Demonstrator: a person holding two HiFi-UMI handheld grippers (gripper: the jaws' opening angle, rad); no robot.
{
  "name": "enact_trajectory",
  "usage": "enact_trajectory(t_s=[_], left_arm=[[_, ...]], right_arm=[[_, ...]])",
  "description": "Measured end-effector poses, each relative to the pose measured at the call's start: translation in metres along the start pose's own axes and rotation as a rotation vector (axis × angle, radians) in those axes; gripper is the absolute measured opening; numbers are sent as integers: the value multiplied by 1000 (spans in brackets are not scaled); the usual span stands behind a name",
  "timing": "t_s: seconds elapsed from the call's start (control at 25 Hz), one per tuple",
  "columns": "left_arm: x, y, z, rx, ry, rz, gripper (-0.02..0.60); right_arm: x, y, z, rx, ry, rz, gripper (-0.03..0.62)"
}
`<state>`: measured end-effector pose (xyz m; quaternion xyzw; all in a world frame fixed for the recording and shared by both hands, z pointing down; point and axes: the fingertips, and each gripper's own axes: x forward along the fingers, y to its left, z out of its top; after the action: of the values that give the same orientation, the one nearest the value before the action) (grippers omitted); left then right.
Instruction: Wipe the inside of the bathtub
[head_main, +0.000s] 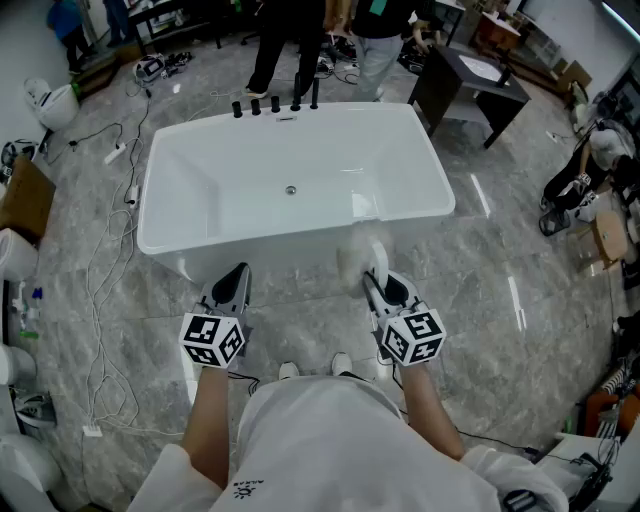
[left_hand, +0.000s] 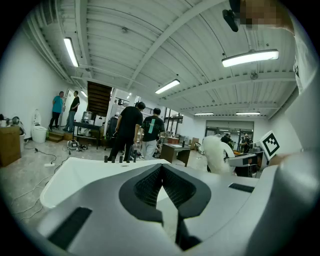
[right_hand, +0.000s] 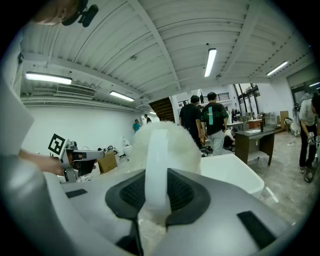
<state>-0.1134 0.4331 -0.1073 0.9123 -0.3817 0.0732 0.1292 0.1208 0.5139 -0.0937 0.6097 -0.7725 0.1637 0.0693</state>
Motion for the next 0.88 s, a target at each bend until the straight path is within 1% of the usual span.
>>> enact_trajectory(t_s=[0.32,0.52,0.76,0.88], left_arm=[[-15,10,-7,4,9,-1,12],[-27,19,-12,6,14,-8,12],[-33,25,-16,-2,17,-24,12],[-37,33,-20,-15,21,-35,12]], right_arm=[[-2,13,-4,-5,6,-16,95],[-2,29,-10,-5,14,-23,95],[-1,43,-13,16,11,-19,95],[4,55,-14,-11,26,-7,95]])
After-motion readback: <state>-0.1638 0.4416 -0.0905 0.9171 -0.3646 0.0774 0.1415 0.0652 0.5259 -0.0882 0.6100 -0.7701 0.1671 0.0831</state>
